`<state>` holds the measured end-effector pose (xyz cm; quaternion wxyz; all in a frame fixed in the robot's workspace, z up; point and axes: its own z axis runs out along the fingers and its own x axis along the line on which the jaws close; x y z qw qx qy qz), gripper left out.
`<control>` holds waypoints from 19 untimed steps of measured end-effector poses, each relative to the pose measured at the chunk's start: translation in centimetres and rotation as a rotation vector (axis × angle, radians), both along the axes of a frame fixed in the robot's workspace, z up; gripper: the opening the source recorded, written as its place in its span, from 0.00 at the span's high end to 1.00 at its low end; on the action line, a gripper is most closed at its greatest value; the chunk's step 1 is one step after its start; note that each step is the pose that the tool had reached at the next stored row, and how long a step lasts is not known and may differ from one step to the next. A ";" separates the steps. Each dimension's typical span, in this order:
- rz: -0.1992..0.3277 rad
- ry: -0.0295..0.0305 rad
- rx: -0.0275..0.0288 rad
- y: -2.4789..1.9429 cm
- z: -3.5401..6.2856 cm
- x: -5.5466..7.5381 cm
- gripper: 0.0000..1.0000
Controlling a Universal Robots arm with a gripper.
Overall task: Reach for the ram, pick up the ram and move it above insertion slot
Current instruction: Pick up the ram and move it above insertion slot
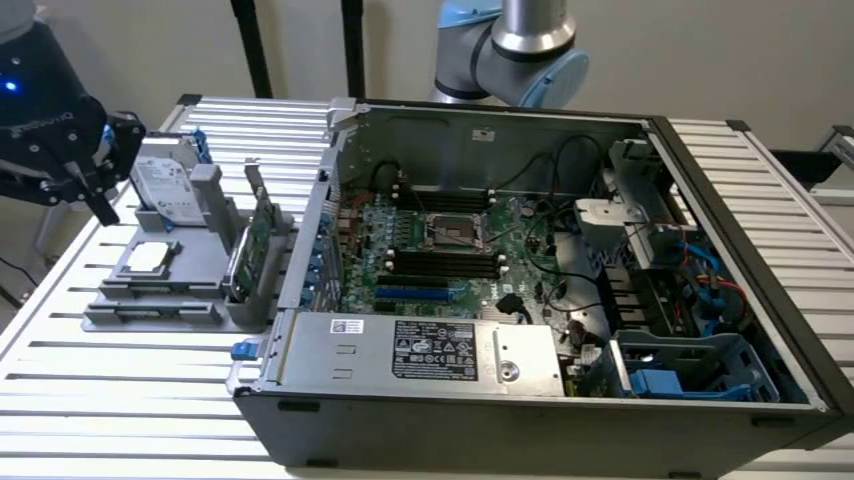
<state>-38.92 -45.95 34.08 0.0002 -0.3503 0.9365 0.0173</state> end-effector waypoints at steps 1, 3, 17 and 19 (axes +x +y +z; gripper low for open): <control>0.018 -0.0001 0.0000 0.00 -0.01 0.0 0.89; 0.054 0.0000 -0.0001 0.00 -0.03 0.0 0.89; 0.310 -0.0002 0.0001 -0.01 -0.10 0.0 0.89; 0.346 -0.0002 0.0002 -0.01 -0.10 0.0 0.89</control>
